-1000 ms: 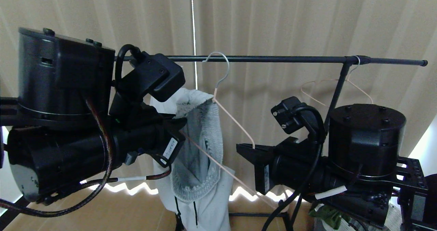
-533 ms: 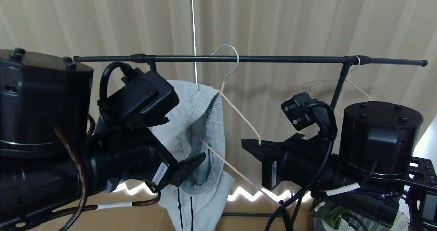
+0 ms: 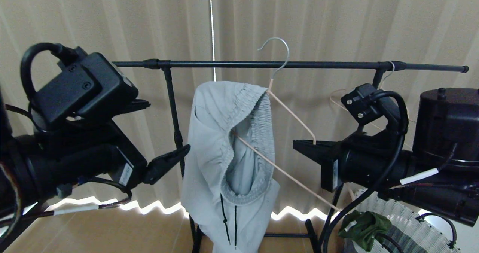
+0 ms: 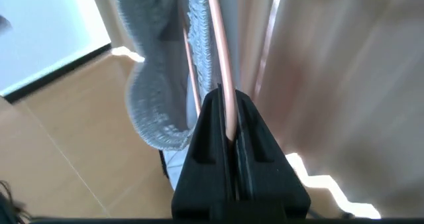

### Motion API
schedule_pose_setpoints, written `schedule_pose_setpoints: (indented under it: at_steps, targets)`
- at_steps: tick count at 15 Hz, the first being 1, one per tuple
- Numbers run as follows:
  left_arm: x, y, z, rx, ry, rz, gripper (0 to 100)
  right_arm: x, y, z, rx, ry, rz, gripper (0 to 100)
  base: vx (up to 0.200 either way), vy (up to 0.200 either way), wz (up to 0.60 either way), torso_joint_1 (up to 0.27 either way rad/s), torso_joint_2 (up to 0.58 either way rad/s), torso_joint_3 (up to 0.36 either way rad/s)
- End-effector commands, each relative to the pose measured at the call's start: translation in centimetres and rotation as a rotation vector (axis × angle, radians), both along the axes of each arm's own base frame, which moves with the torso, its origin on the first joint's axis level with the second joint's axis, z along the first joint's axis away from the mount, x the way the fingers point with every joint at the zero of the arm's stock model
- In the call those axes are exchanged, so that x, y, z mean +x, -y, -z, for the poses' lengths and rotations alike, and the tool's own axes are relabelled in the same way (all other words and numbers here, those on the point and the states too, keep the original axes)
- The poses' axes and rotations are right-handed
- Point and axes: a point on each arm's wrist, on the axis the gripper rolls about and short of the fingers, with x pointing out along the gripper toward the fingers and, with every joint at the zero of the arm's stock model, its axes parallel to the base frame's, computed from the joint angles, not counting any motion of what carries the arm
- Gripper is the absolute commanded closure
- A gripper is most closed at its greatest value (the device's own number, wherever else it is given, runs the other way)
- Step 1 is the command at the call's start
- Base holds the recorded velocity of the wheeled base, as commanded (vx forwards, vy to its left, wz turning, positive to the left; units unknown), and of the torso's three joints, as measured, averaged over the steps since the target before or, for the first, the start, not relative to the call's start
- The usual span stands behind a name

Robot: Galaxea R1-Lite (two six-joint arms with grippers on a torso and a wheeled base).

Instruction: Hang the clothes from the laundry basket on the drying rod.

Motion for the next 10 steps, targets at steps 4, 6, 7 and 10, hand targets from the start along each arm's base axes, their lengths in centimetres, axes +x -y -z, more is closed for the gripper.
schedule_pose_setpoints:
  at_steps: [4,6,7,10]
  targets:
    - [1.9,-1.2,-3.1,0.129,0.188,0.116,0,0.2,2.5,-2.8,-0.03,0.034,-0.095,100,0.0,0.0,0.0,0.0,0.0,0.0]
    - [2.8,-0.5,-2.8,0.2,0.218,0.195,0,0.2,2.4,-2.9,-0.019,0.029,-0.138,100,0.0,0.0,0.0,0.0,0.0,0.0]
    - [3.5,-0.1,-2.3,0.239,0.219,0.213,0,0.2,2.3,-3.0,-0.011,0.03,-0.16,100,0.0,0.0,0.0,0.0,0.0,0.0]
    - [5.7,1.4,-2.1,0.263,0.241,0.224,0,0.2,2.1,-2.8,-0.011,0.023,-0.207,100,0.0,0.0,0.0,0.0,0.0,0.0]
